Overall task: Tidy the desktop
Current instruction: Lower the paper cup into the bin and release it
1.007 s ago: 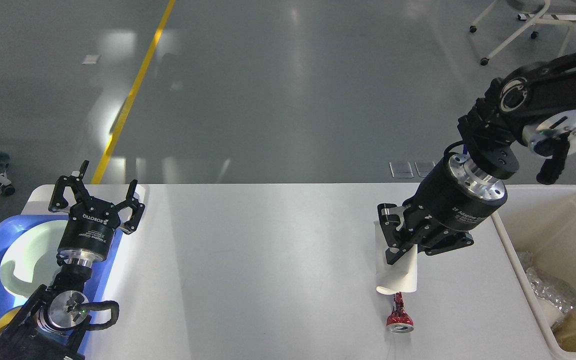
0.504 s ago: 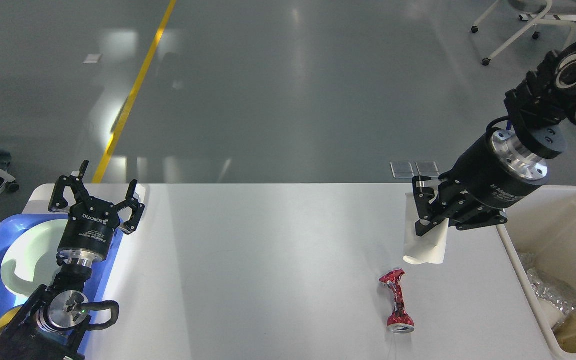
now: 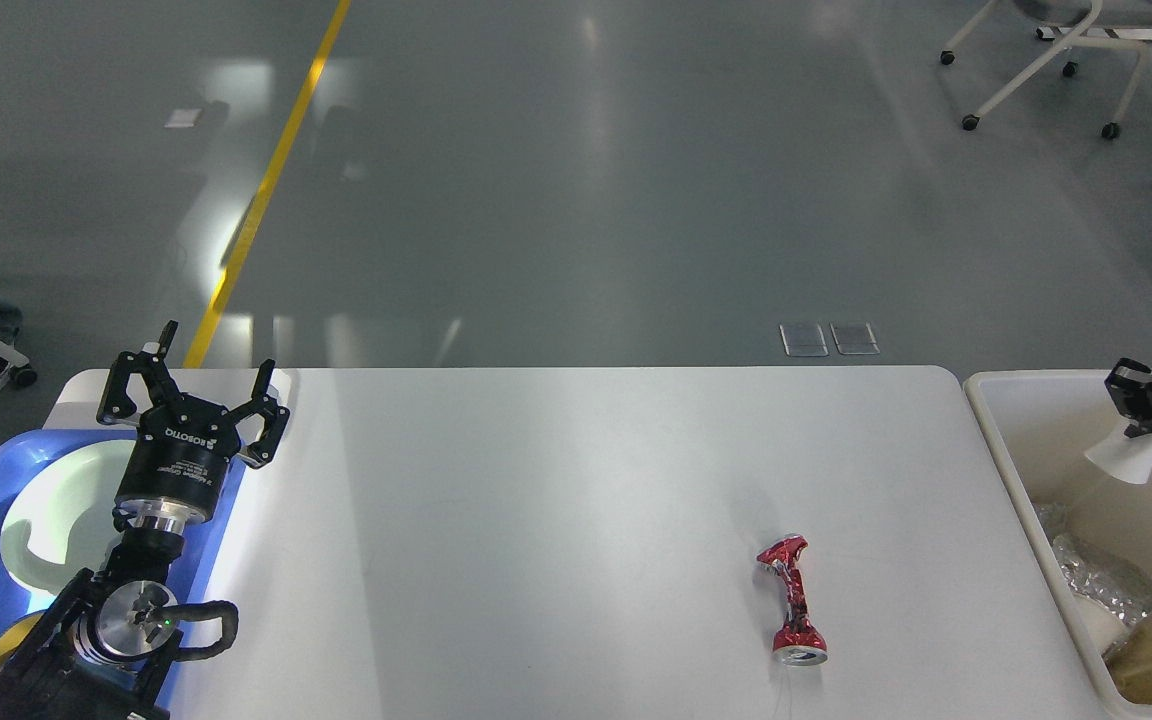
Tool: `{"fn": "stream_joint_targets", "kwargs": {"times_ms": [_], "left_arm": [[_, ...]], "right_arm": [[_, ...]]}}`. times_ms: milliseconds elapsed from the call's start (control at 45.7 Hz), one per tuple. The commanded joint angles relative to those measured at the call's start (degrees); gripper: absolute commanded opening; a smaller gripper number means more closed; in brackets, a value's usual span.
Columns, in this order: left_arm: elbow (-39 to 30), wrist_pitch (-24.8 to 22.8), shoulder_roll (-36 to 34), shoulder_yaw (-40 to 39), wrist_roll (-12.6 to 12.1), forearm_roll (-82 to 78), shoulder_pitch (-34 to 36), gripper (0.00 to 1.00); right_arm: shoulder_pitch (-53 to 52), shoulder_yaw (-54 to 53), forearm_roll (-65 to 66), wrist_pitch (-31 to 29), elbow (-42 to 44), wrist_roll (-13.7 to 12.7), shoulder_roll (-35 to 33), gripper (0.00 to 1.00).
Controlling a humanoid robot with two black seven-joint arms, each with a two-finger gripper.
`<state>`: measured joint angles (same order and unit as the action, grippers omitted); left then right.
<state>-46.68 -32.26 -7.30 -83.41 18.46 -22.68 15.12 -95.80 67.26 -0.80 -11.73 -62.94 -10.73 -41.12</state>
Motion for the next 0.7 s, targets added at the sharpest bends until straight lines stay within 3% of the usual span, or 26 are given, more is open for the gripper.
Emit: {"fn": "stream_joint_targets", "kwargs": {"times_ms": [0,241,482,679], "left_arm": [[0.0,0.0,0.0,0.0,0.0,0.0,0.0,0.97],[0.0,0.0,0.0,0.0,0.0,0.0,0.0,0.97],[0.0,0.0,0.0,0.0,0.0,0.0,0.0,0.97],[0.0,0.0,0.0,0.0,0.0,0.0,0.0,0.97]], "right_arm": [[13.2,-6.6,0.1,2.8,11.9,0.1,0.4,0.00],[37.3,-21.9,0.3,10.1,31.9,0.3,6.1,0.00],[53.1,-23.1,-1.0,17.7,51.4,0.3,18.8,0.00],[57.2,-24.8,-1.1,18.9,53.9,0.3,20.9,0.00]]}}
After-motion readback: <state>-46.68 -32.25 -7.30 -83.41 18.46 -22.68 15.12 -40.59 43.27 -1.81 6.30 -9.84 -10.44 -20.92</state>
